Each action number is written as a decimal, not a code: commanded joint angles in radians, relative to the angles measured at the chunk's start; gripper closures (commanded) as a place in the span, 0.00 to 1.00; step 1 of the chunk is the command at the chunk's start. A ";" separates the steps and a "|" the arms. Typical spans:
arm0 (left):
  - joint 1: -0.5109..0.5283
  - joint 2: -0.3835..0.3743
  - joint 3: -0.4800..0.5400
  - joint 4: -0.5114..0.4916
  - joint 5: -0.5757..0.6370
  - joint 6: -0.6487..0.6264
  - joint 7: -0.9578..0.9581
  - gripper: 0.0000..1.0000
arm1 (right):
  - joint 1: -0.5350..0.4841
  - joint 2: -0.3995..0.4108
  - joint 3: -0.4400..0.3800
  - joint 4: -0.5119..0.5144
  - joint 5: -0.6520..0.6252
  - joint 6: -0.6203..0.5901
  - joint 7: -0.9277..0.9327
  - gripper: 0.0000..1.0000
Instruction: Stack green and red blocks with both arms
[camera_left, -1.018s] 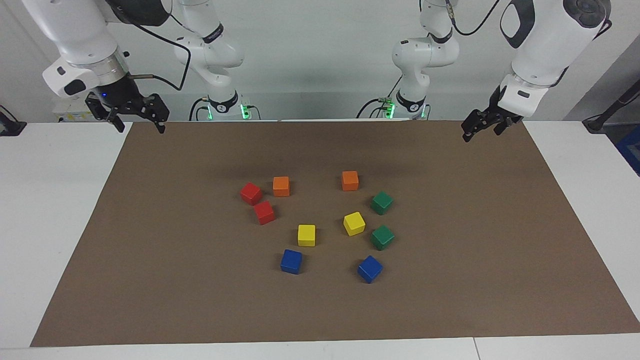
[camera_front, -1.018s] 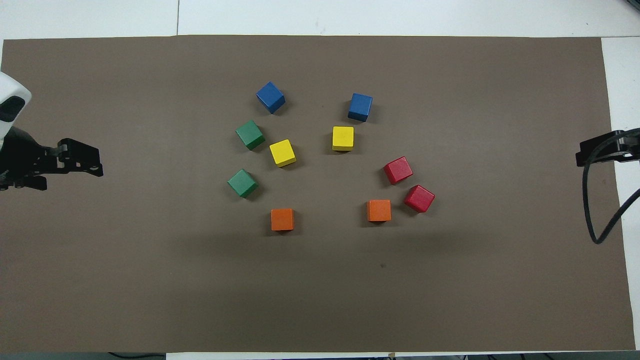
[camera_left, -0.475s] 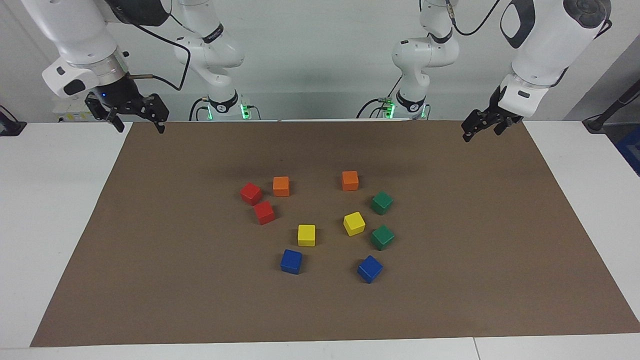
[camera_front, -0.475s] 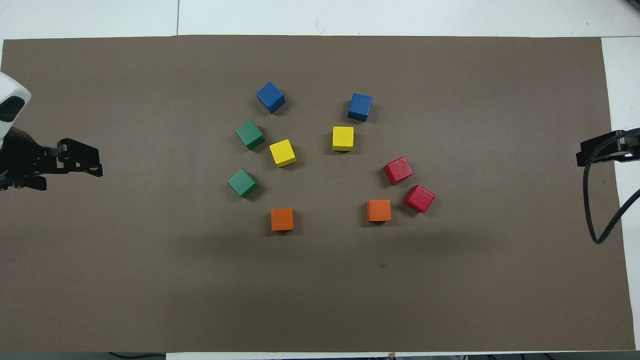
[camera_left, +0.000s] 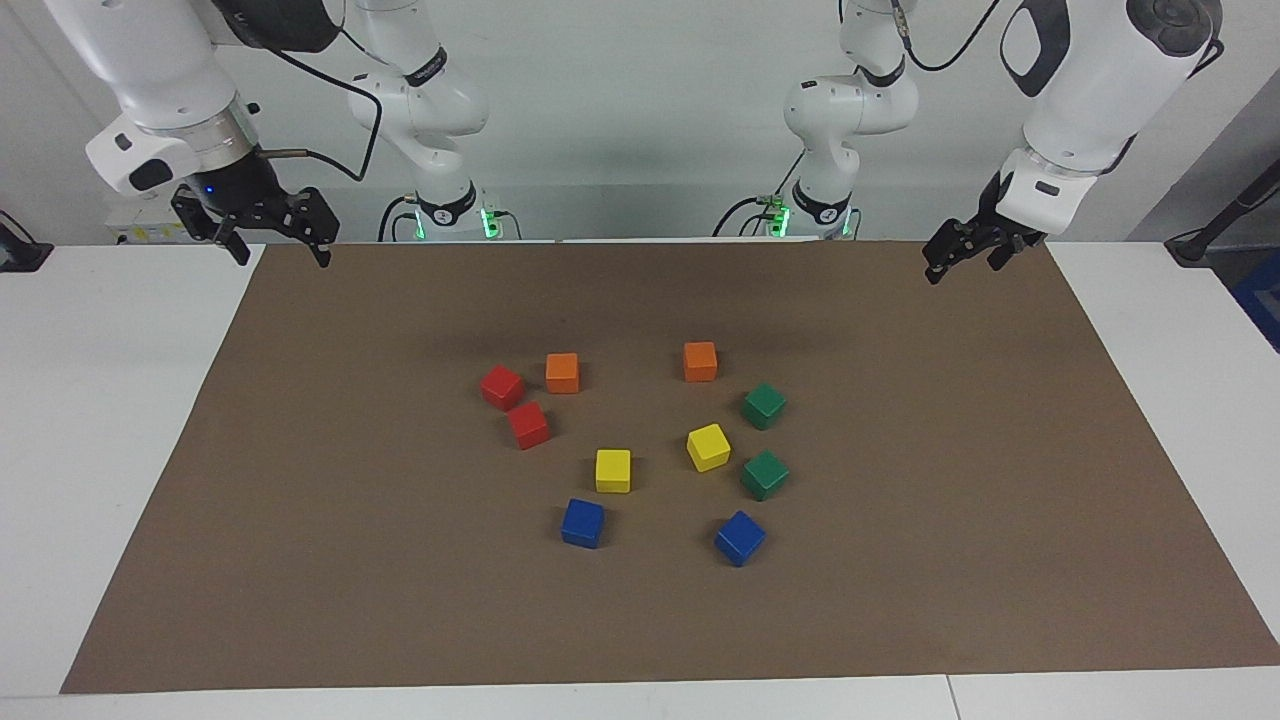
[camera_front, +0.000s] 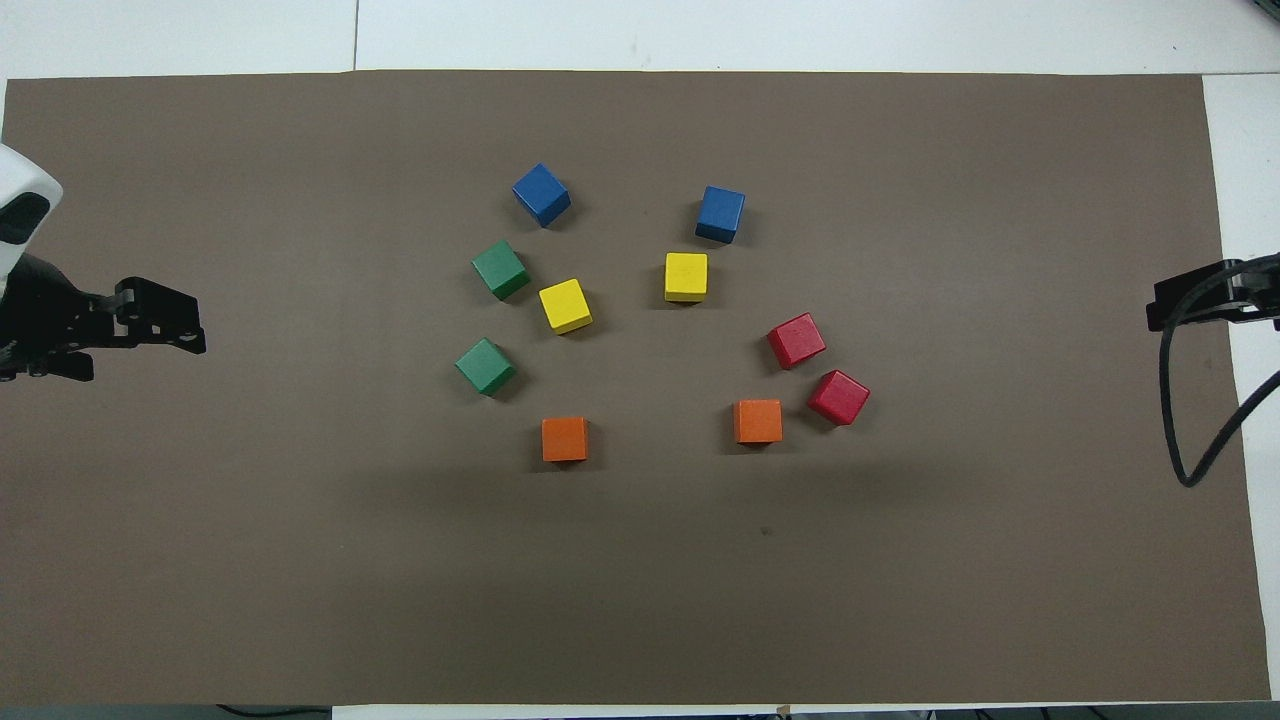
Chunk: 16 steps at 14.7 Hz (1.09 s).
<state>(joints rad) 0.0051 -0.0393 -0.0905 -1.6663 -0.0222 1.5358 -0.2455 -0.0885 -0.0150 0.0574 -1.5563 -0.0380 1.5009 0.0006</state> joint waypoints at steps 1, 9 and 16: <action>0.007 0.010 -0.006 0.022 0.013 -0.020 0.015 0.00 | 0.003 -0.016 0.012 -0.069 0.015 0.059 0.029 0.00; 0.007 0.010 -0.005 0.022 0.013 -0.020 0.015 0.00 | 0.151 -0.005 0.021 -0.261 0.017 0.275 0.214 0.00; 0.007 0.012 -0.011 0.023 0.013 -0.025 0.014 0.00 | 0.174 -0.013 0.021 -0.375 0.017 0.323 0.254 0.00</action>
<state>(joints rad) 0.0051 -0.0393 -0.0938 -1.6663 -0.0222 1.5351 -0.2453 0.0887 -0.0029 0.0765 -1.8815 -0.0316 1.7956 0.2414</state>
